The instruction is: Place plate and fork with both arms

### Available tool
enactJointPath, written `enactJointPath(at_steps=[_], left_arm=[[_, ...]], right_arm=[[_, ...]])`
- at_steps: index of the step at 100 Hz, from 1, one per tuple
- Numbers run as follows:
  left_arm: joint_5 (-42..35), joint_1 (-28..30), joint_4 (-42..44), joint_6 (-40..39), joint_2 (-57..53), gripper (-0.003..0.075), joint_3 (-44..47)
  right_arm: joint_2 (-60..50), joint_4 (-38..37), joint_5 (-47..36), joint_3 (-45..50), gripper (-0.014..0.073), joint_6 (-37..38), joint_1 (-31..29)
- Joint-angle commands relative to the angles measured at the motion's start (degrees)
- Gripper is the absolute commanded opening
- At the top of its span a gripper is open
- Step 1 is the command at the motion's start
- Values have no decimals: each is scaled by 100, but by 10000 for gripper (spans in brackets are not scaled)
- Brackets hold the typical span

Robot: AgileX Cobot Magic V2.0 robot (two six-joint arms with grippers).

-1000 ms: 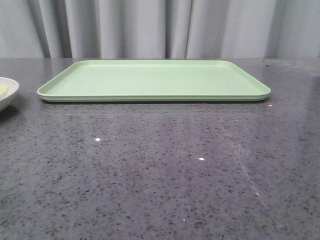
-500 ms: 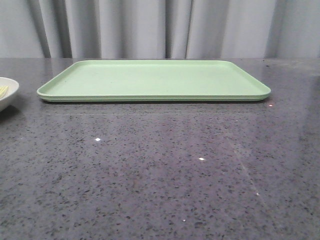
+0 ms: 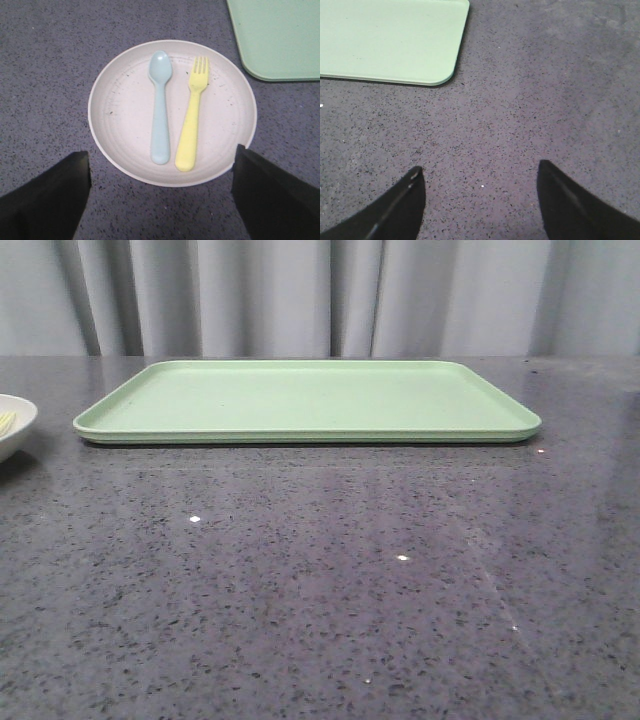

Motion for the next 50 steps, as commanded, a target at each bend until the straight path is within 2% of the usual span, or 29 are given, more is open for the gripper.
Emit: enactJointPath(at_steps=[1, 13, 40, 50], left_arm=[[-627, -12, 176, -149, 288, 568, -204], [-827, 206, 284, -217, 690, 568, -204], [-1300, 1335, 258, -217, 1589, 567, -204], [-1544, 1537, 161, -206, 1929, 567, -204]], right_arm=[[110, 14, -388, -181, 489, -23, -34], [110, 14, -388, -181, 489, -23, -34], [110, 14, -382, -181, 489, -23, -34], [110, 14, -388, -181, 489, -23, -34]])
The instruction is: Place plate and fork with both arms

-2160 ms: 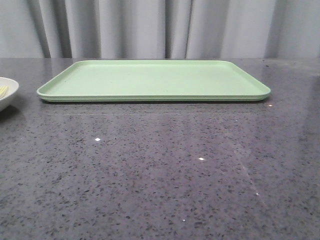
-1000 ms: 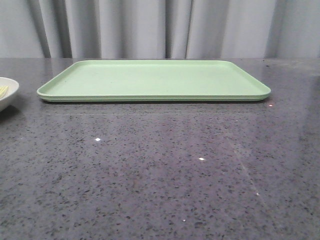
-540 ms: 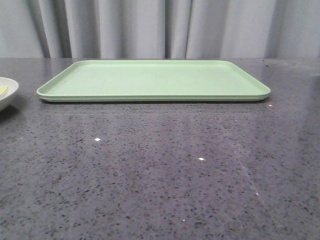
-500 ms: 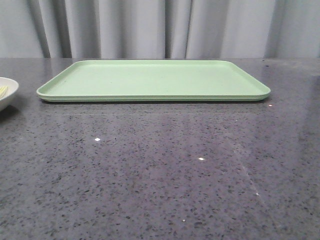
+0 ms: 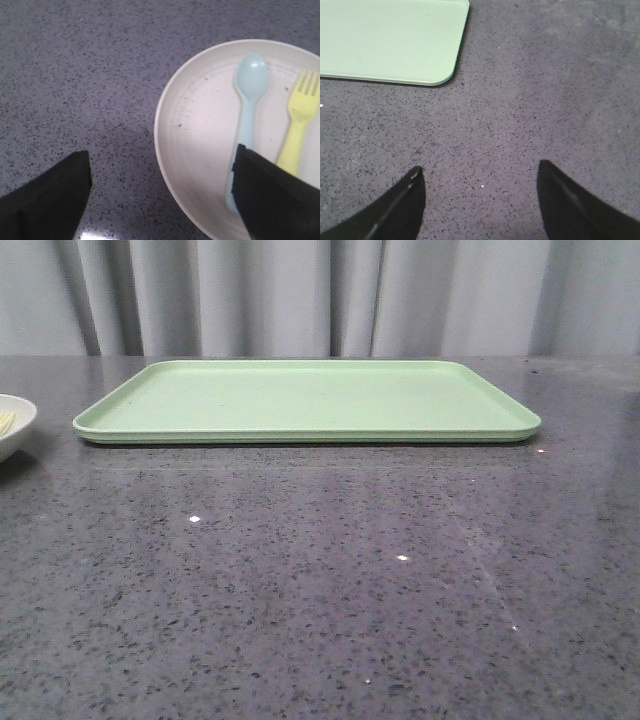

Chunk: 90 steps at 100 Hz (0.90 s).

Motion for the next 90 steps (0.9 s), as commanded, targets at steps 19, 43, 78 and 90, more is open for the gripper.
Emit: enactJointPath(at_steps=[19, 43, 78, 90], left_arm=[[-719, 225, -97, -65, 910, 567, -204], [-1090, 225, -493, 232, 1668, 567, -213], [-1155, 225, -725, 464, 2356, 567, -553], [-1162, 225, -810, 525, 2513, 567, -587]], right_arm=[[110, 14, -388, -181, 489, -23, -34], [110, 14, -388, -181, 489, -23, -34], [110, 14, -405, -181, 489, -23, -34], [110, 14, -411, -181, 489, -23, -34]])
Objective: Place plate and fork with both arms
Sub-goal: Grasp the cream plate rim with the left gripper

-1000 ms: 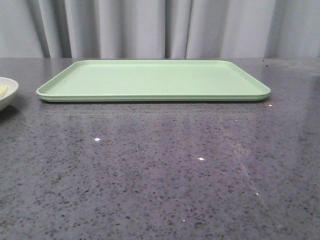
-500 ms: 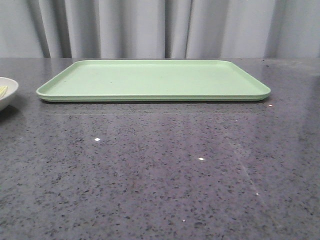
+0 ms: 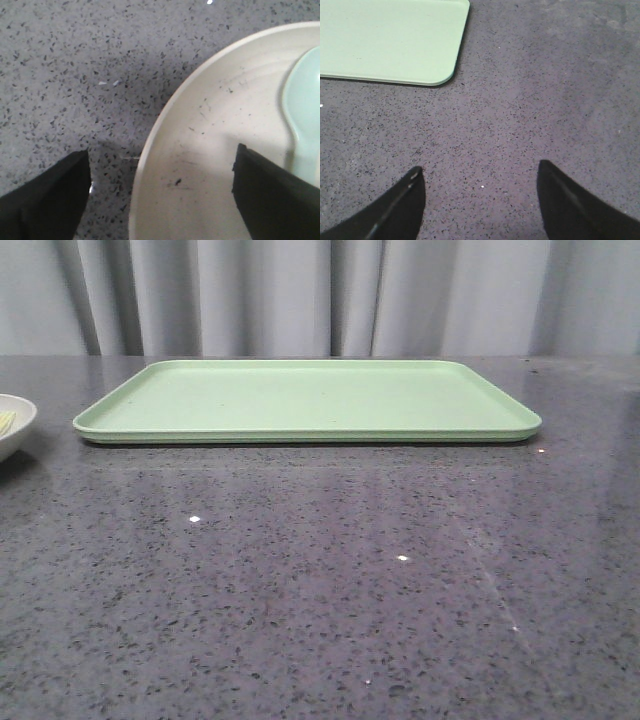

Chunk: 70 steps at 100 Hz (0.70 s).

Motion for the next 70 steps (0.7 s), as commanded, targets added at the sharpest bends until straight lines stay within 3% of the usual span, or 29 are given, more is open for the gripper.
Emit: enactJointPath(at_steps=[1, 70], left_arm=[[-260, 14, -116, 77, -27, 567, -202], [-55, 14, -166, 77, 257, 538, -202]], right_arm=[[110, 5, -411, -181, 489, -23, -34], [110, 5, -535, -181, 489, -23, -34]])
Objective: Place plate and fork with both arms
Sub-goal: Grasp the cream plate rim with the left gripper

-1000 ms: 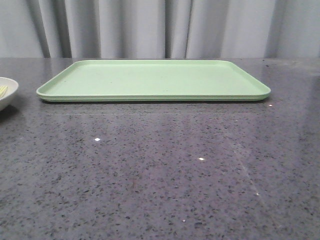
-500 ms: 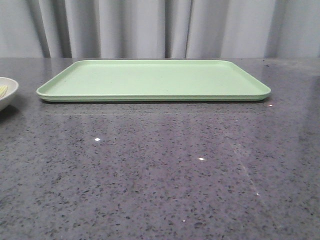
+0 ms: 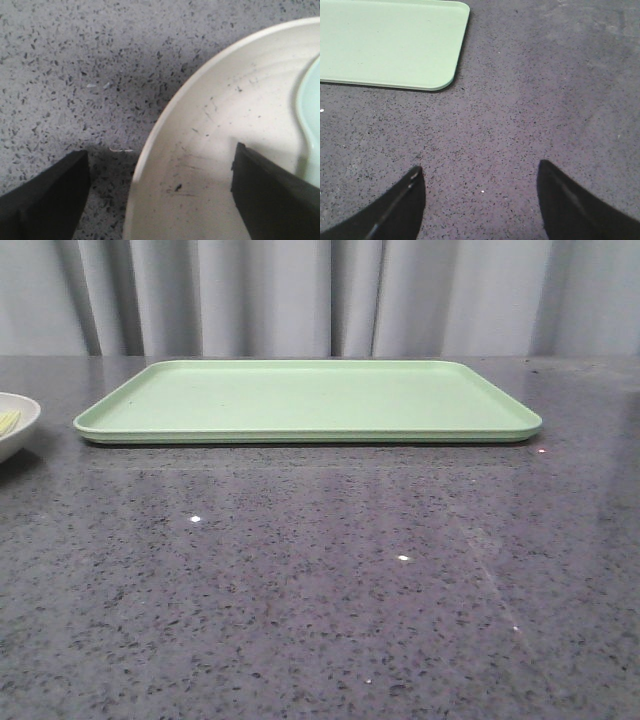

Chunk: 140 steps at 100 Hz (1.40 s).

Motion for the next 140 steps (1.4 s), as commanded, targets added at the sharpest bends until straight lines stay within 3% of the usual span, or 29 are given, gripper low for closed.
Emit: enactJointPath(at_steps=[1, 30, 53, 96, 127, 140], left_arm=[[16, 14, -13, 34, -64, 533, -131], [103, 14, -13, 34, -64, 176, -131], [140, 14, -13, 34, -64, -19, -131], [301, 165, -131, 306, -203, -18, -131], [762, 1115, -1902, 1642, -567, -19, -131], [913, 1324, -2338, 1831, -620, -19, -143]], right_arm=[[110, 5, -455, -181, 489, -23, -34], [110, 5, -455, -181, 489, -23, -34], [110, 5, -455, -181, 489, -23, -34], [110, 5, -455, -181, 489, -23, -34], [110, 5, -455, -181, 489, -23, -34], [110, 5, -455, -181, 489, -23, -34]])
